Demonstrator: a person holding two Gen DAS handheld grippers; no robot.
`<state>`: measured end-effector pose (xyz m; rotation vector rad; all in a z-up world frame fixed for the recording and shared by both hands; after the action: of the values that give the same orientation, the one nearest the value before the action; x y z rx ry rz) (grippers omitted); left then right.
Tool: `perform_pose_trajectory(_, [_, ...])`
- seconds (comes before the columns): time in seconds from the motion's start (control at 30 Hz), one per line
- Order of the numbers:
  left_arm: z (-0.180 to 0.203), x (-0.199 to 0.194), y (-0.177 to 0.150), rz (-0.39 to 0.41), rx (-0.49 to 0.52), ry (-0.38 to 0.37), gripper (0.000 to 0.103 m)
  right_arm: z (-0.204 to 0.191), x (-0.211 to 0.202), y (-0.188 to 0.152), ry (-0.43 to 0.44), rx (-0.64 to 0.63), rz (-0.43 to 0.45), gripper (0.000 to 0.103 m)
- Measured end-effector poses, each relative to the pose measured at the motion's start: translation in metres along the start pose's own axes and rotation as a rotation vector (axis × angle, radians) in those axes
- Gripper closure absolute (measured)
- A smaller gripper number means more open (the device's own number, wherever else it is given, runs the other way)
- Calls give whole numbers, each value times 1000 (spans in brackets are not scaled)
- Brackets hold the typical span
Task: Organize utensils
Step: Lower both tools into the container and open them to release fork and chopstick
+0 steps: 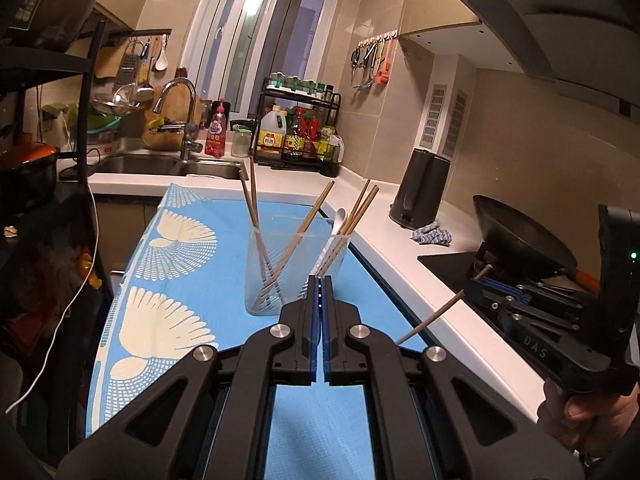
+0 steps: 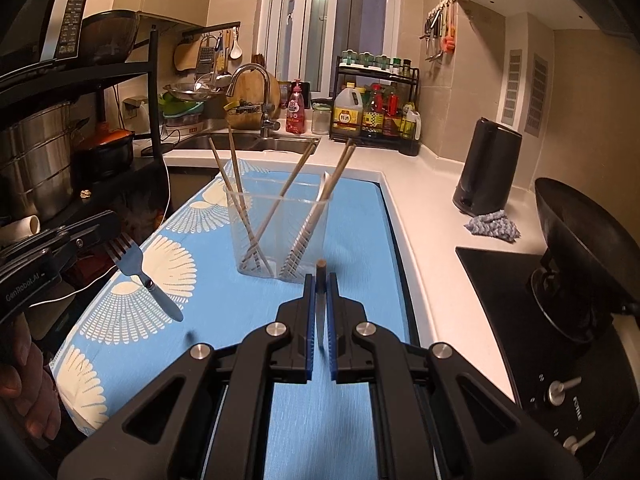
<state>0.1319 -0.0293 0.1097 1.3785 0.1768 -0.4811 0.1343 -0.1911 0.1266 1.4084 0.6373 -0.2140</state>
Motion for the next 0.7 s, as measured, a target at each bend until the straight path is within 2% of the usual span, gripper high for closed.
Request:
perform_pose_trajectory(0.17, [-3,11,16,-69,-52,-46,102,-5,9,26,34,0,-43,98])
perform_pose_trajectory(0.4, [-4,24,57,-100,-86,-96,102,-11,11,78,78,2,-12,98])
perform_pose_trajectory(0.57, [7,35,101,-81,-81,-138,102,-13,18,131,103,9,36,98])
perform_pose_trajectory(0.7, [16,46,143,-37,-82,-177,102,-10,19,182,103,16,113,98])
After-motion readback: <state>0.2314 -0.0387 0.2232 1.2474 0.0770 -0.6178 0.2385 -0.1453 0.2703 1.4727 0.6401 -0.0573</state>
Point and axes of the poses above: each gripper's, at about its wrist camera, not at the fingertips, and x roughly the way its jaws point, z to its right, y to its top, the point moved 9 cm from there along x, roughly the way its jaws point, and after that the axes turned 4 degrees about y, right-handed, at the moved point
